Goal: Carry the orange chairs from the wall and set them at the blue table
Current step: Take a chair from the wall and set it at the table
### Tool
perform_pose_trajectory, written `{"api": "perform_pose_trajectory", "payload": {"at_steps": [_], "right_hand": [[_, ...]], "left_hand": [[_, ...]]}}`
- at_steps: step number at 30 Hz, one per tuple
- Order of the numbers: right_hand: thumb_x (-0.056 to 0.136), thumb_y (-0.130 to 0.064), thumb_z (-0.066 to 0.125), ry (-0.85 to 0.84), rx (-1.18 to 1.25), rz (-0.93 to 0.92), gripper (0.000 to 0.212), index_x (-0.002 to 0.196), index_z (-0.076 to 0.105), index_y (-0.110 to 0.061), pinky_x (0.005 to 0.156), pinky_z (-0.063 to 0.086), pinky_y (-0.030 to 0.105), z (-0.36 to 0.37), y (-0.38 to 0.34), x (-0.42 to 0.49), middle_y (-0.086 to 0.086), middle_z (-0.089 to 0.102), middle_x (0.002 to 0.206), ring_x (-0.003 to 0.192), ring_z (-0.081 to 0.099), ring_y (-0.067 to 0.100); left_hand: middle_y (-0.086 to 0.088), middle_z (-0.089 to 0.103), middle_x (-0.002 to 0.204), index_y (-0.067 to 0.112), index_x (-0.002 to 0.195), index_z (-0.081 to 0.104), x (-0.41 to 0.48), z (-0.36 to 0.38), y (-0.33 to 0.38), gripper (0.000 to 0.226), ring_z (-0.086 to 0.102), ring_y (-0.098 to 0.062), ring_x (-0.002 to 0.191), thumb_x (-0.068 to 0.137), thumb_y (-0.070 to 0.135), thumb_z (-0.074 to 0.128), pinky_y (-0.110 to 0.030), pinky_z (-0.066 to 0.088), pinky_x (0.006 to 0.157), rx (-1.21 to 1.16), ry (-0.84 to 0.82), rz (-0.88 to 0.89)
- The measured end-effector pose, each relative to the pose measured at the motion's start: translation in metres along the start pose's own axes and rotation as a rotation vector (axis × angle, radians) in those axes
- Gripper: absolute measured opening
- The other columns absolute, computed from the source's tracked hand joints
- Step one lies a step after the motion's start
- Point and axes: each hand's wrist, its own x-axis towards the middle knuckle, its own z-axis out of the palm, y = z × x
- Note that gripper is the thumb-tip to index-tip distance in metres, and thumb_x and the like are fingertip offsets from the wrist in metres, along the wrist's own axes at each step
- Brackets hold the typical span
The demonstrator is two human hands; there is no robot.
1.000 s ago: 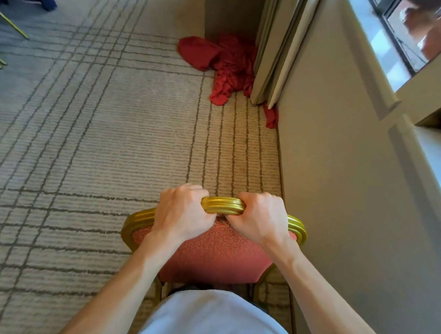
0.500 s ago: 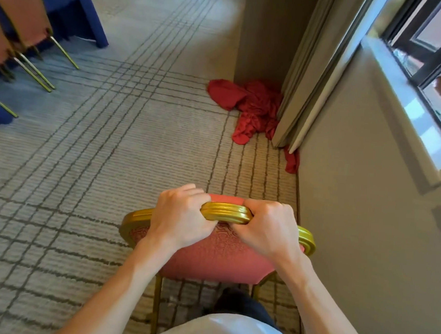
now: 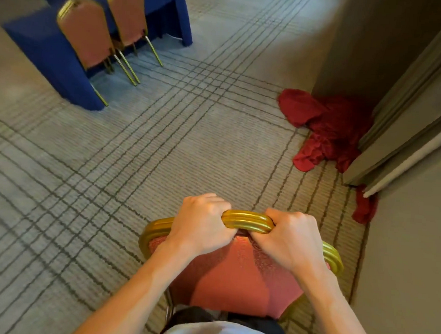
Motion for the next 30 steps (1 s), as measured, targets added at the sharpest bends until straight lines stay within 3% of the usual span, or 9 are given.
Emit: {"api": "perform_pose_trajectory", "payload": {"at_steps": [3,9,15,23,30], "right_hand": [[0.074,-0.060,0.056,-0.022,0.018,-0.079,0.044,0.052,0.045,-0.025,0.047,0.047,0.033,0.004,0.003,0.049,-0.001,0.058,0.046,0.047,0.061,0.028],[0.073,-0.061,0.055,-0.072,0.072,-0.162,0.044,0.052,0.037,-0.027,0.047,0.048,0.034,0.030,0.004,0.136,0.000,0.054,0.044,0.045,0.057,0.030],[0.075,-0.062,0.056,-0.082,0.048,-0.262,0.047,0.050,0.045,-0.024,0.047,0.042,0.029,0.079,-0.004,0.247,0.000,0.056,0.045,0.045,0.058,0.027],[0.076,-0.065,0.055,-0.048,-0.001,-0.276,0.050,0.049,0.049,-0.024,0.051,0.030,0.021,0.115,-0.028,0.380,-0.004,0.054,0.043,0.042,0.057,0.019],[0.075,-0.062,0.057,-0.044,0.093,-0.275,0.049,0.052,0.022,-0.037,0.052,0.034,0.024,0.140,-0.026,0.482,-0.005,0.054,0.046,0.045,0.058,0.020]], "left_hand": [[0.006,0.053,0.054,0.029,0.057,0.037,0.028,-0.007,-0.016,0.033,0.054,-0.018,0.057,0.071,0.032,0.066,-0.031,0.041,0.048,0.007,0.050,-0.065],[0.007,0.049,0.051,0.031,0.057,0.035,0.080,-0.007,-0.062,0.034,0.051,-0.016,0.054,0.070,0.031,0.067,-0.025,0.027,0.050,0.036,0.109,-0.141],[0.008,0.036,0.053,0.028,0.056,0.030,0.148,0.001,-0.141,0.035,0.049,-0.018,0.055,0.069,0.037,0.061,-0.026,0.028,0.049,0.028,0.209,-0.232],[0.004,0.050,0.055,0.029,0.058,0.032,0.248,-0.017,-0.241,0.038,0.056,-0.021,0.059,0.068,0.036,0.068,-0.031,0.042,0.045,0.024,0.245,-0.189],[0.005,0.052,0.055,0.027,0.056,0.043,0.339,-0.029,-0.302,0.030,0.053,-0.020,0.058,0.066,0.029,0.071,-0.030,0.038,0.049,0.026,0.247,-0.125]]}}
